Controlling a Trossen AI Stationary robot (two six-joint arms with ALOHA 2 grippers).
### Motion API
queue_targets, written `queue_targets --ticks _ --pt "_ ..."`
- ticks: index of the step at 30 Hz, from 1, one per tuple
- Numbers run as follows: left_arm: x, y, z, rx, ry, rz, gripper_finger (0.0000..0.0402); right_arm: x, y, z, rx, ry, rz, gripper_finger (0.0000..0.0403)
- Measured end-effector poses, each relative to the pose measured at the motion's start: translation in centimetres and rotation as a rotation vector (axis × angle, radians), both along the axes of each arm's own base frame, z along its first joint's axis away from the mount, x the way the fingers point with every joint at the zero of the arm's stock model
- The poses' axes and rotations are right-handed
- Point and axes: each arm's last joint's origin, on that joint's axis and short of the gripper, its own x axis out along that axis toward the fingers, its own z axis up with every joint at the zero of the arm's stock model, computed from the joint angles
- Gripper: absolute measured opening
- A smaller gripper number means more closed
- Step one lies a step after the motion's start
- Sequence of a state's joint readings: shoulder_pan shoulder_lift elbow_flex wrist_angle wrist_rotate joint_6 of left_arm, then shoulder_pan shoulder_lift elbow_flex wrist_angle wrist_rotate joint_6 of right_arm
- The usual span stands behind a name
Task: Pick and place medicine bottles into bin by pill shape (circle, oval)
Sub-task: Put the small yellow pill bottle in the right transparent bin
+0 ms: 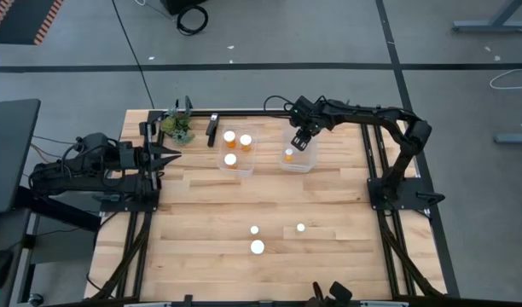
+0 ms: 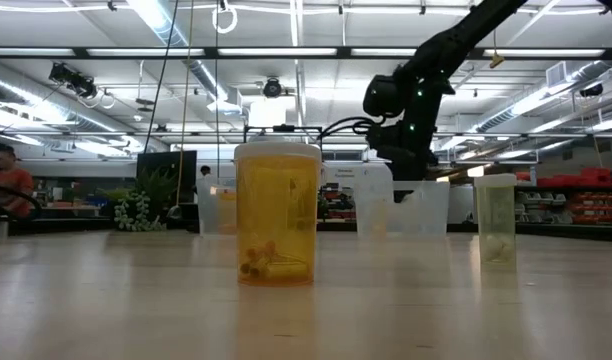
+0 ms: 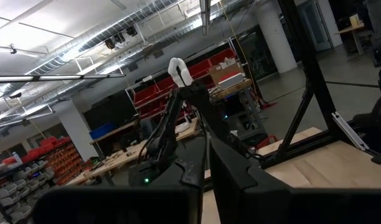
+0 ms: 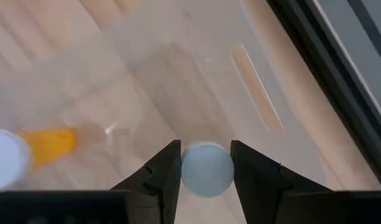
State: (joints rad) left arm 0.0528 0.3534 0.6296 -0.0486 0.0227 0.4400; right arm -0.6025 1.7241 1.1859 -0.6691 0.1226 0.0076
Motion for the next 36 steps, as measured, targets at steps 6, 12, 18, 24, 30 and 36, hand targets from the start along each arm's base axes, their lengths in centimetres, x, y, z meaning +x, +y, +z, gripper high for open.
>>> queue_targets --ticks 6,12,18,24,30,36 --pt "0.0 0.0 0.0 0.000 0.000 0.000 0.0031 -0.6 -0.1 -0.8 0.013 0.009 -0.027 0.0142" --pt "0.0 0.0 0.0 0.000 0.000 0.000 0.0023 -0.5 -0.1 -0.9 0.012 0.006 -0.027 0.0156" --pt "0.0 0.0 0.0 0.000 0.000 0.000 0.0031 -0.5 0.0 -0.9 0.017 0.007 -0.026 0.0179" --pt "0.0 0.0 0.0 0.001 0.000 0.001 0.0032 -0.5 0.0 -0.9 0.016 0.007 -0.024 0.0199" --pt "0.0 0.0 0.0 0.013 0.000 0.004 0.0024 -0.2 -0.1 -0.4 0.006 -0.005 -0.017 0.0205" --pt "0.0 0.0 0.0 0.015 0.000 0.005 0.0031 1.2 0.4 1.4 -0.020 -0.044 0.020 0.0205"
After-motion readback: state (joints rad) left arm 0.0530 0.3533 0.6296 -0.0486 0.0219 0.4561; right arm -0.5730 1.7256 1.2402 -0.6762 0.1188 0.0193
